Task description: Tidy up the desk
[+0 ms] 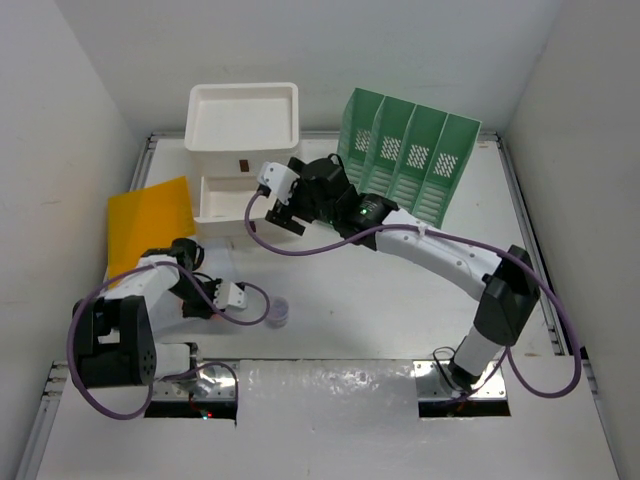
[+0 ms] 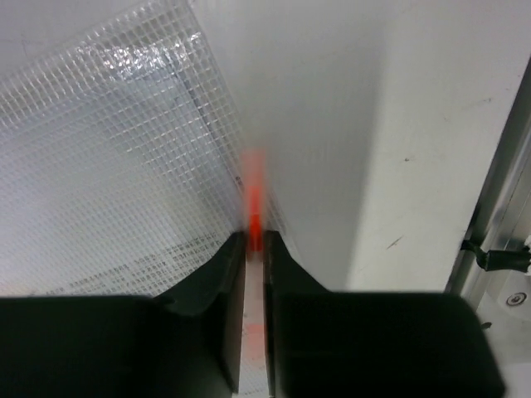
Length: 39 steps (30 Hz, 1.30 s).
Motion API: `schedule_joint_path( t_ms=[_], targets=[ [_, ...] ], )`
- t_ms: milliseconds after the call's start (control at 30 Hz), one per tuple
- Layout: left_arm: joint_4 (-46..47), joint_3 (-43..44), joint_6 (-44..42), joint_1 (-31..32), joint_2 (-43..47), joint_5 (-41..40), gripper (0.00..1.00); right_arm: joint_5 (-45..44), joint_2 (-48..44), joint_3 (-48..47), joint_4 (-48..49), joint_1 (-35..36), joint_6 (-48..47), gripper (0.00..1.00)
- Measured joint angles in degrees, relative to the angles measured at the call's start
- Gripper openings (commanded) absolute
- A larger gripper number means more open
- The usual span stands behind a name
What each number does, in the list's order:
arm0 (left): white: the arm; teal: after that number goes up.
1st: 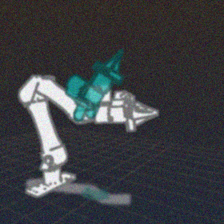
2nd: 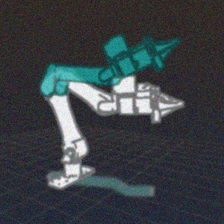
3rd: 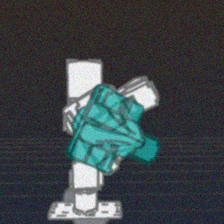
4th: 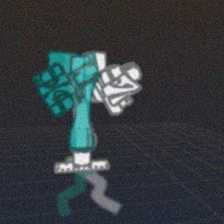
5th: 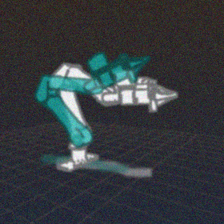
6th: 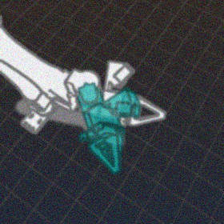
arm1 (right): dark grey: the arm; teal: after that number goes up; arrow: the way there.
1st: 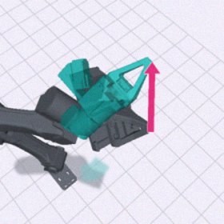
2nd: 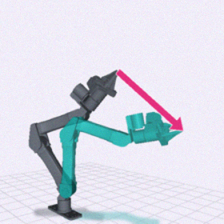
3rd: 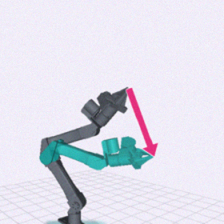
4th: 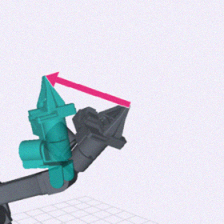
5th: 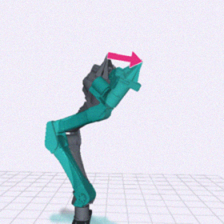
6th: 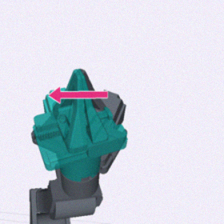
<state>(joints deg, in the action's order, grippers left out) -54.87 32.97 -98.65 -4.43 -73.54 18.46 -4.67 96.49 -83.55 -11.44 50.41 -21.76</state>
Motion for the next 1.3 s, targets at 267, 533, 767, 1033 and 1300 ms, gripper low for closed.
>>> schedule_joint_path(
  t_ms=[267,533,767,1033,1300],
  targets=[
    [-2.5,1.6,1.0,0.0,-0.2,2.8,0.0,0.2,-4.2,3.6,2.4,0.0,1.0,0.84],
    [-13.9,24.4,10.6,0.0,-0.8,13.8,0.0,-3.5,-7.6,8.0,3.9,0.0,3.2,0.84],
    [-3.1,42.6,34.5,0.2,0.4,19.9,0.0,-14.6,-13.9,16.3,8.3,-1.2,12.0,0.82],
    [10.9,45.1,41.1,8.1,-5.6,17.1,0.14,-21.4,-18.4,20.8,12.0,-2.6,16.7,0.83],
    [18.0,45.2,45.7,11.9,-11.6,10.1,1.0,-20.7,-18.1,22.7,12.6,-2.6,18.6,0.86]
  ],
)
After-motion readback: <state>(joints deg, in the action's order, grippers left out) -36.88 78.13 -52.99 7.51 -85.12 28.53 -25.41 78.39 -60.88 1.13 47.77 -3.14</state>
